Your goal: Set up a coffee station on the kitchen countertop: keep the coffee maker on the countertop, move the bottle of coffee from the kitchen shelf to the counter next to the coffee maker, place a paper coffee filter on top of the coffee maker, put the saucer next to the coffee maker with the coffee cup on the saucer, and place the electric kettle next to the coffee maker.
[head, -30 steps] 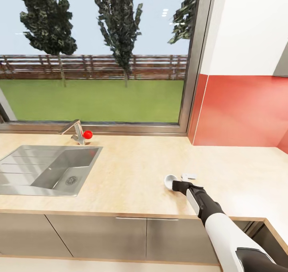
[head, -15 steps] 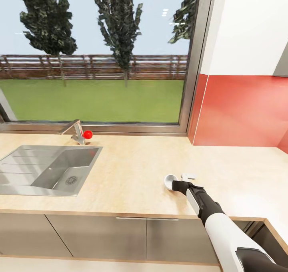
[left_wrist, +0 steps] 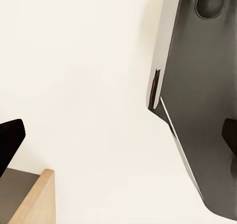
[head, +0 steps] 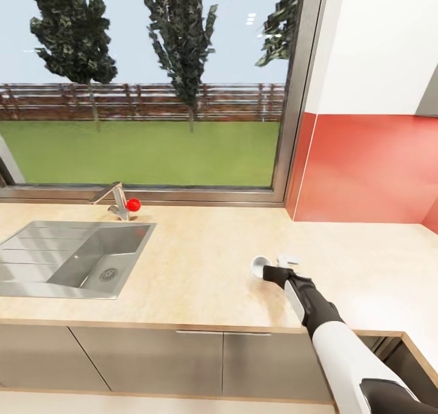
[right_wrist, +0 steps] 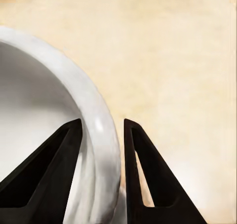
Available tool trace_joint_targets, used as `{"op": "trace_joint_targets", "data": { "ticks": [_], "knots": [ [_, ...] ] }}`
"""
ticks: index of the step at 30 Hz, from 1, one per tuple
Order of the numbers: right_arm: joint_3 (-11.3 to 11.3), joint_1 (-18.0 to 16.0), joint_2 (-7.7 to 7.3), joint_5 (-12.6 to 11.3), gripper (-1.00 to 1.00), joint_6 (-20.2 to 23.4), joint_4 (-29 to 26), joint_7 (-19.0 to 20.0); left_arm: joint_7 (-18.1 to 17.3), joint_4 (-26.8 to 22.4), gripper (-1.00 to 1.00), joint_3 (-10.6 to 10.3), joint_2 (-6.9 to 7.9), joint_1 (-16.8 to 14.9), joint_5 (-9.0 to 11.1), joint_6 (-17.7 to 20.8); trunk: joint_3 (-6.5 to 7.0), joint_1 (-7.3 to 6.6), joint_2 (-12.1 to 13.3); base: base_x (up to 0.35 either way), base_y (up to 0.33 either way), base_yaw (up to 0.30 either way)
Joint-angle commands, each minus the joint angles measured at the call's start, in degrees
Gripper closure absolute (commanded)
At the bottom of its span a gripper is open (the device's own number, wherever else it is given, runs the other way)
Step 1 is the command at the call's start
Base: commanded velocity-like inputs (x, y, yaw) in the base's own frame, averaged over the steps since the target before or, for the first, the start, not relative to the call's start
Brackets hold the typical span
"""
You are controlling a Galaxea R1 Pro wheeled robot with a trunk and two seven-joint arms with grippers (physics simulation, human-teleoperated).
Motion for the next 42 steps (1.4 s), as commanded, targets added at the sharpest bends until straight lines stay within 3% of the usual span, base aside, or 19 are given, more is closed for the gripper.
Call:
{"op": "trace_joint_targets", "data": {
  "ticks": [1, 12, 15, 25, 42],
  "knots": [
    [-0.4, 0.0, 0.08, -0.2, 1.0, 0.4, -1.2, 0.2, 0.1, 0.2, -1.0, 0.5, 0.03, -0.1, -0.6, -0.4, -0.13, 0.04, -0.1, 0.0, 0.0, 0.0],
    [0.0, 0.0, 0.4, -0.4, 1.0, 1.1, -14.2, 0.2, 0.1, -0.2, -1.0, 0.6, -0.04, -0.1, -0.7, -0.5, -0.13, 0.04, -0.1, 0.0, 0.0, 0.0],
    [0.0, 0.0, 0.38, -0.4, 1.0, 4.9, -15.5, 0.2, 0.1, -0.4, -1.0, 0.8, -0.01, -0.1, -0.6, -0.5, -0.13, 0.04, -0.1, 0.0, 0.0, 0.0],
    [0.3, 0.0, 0.43, -0.4, 1.0, 8.0, -17.1, 0.2, 0.1, -0.8, -1.0, 1.0, -0.19, -0.2, -0.4, -0.5, -0.13, 0.04, -0.1, -0.035, 0.0, 0.0],
    [0.7, 0.0, 0.45, -0.4, 1.0, 8.3, -17.2, 0.2, 0.1, -0.9, -1.0, 1.0, -0.3, -0.2, -0.4, -0.6, -0.13, 0.04, -0.1, -0.32, 0.0, 0.021]
  ]
}}
